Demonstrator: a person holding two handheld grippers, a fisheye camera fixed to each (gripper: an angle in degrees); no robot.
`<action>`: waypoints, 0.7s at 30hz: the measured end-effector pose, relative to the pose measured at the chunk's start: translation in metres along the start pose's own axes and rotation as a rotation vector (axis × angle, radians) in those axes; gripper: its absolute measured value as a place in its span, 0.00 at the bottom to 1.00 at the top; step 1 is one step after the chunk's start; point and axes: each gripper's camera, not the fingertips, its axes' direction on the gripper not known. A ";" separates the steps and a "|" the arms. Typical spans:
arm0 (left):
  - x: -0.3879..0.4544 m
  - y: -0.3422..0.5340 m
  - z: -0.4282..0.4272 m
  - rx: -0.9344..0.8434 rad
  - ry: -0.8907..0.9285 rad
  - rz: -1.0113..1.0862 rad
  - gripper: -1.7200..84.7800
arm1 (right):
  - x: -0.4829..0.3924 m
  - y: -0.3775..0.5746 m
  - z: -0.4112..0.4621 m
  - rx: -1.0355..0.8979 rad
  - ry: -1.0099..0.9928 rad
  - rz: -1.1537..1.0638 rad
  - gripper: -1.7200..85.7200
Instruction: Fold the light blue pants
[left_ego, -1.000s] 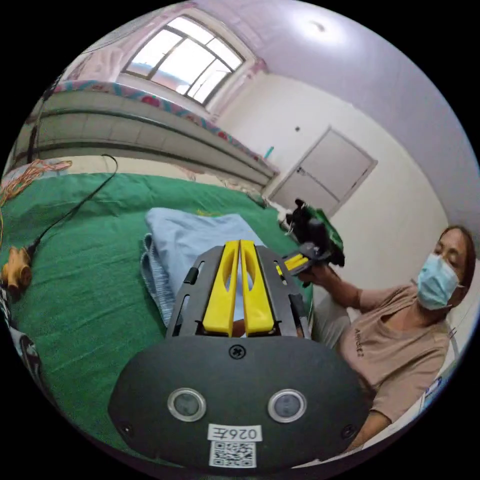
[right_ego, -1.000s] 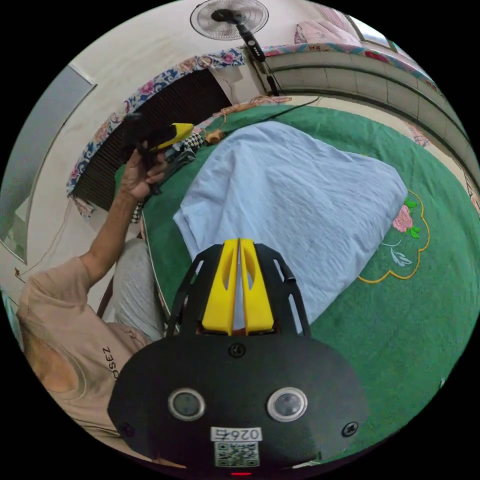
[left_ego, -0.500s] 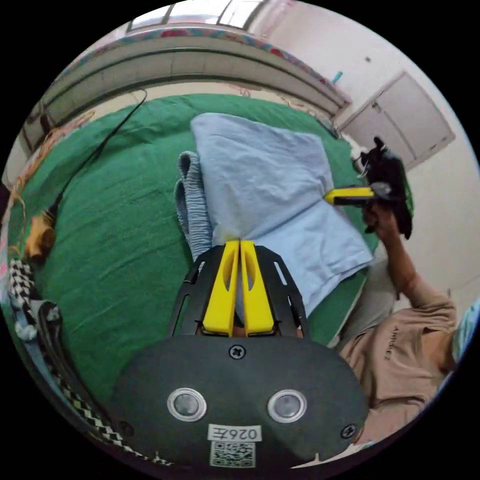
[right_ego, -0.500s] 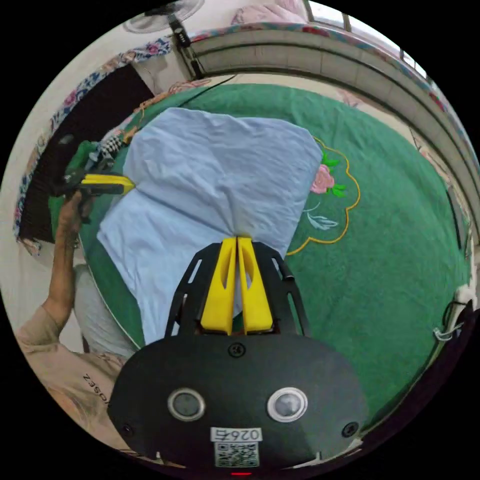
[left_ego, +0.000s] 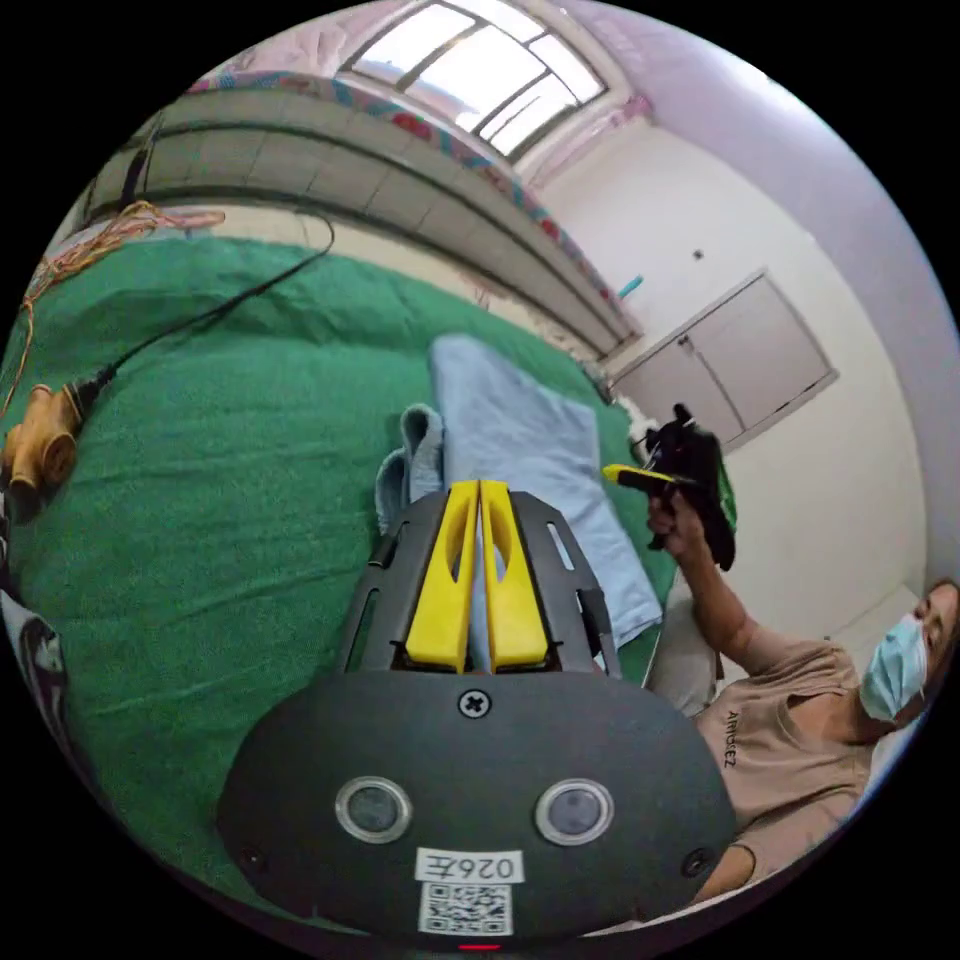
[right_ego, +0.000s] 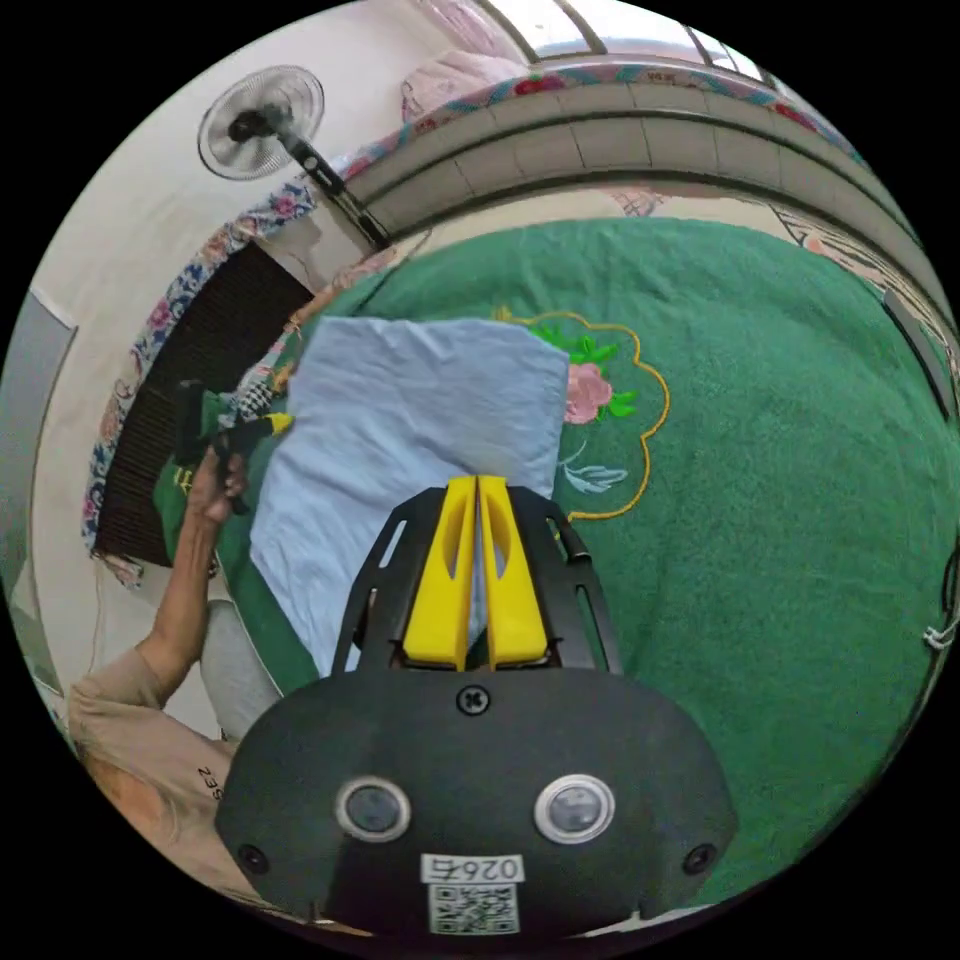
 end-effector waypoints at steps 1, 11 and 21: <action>0.007 0.008 -0.028 0.144 0.079 0.046 0.01 | 0.002 0.002 -0.013 0.055 -0.034 -0.001 0.01; 0.105 0.107 -0.141 0.882 0.662 0.733 0.01 | -0.016 0.048 -0.153 0.517 -0.271 -0.311 0.01; 0.038 0.059 -0.015 0.358 -0.036 0.270 0.18 | 0.080 0.021 -0.138 0.280 -0.373 0.041 0.12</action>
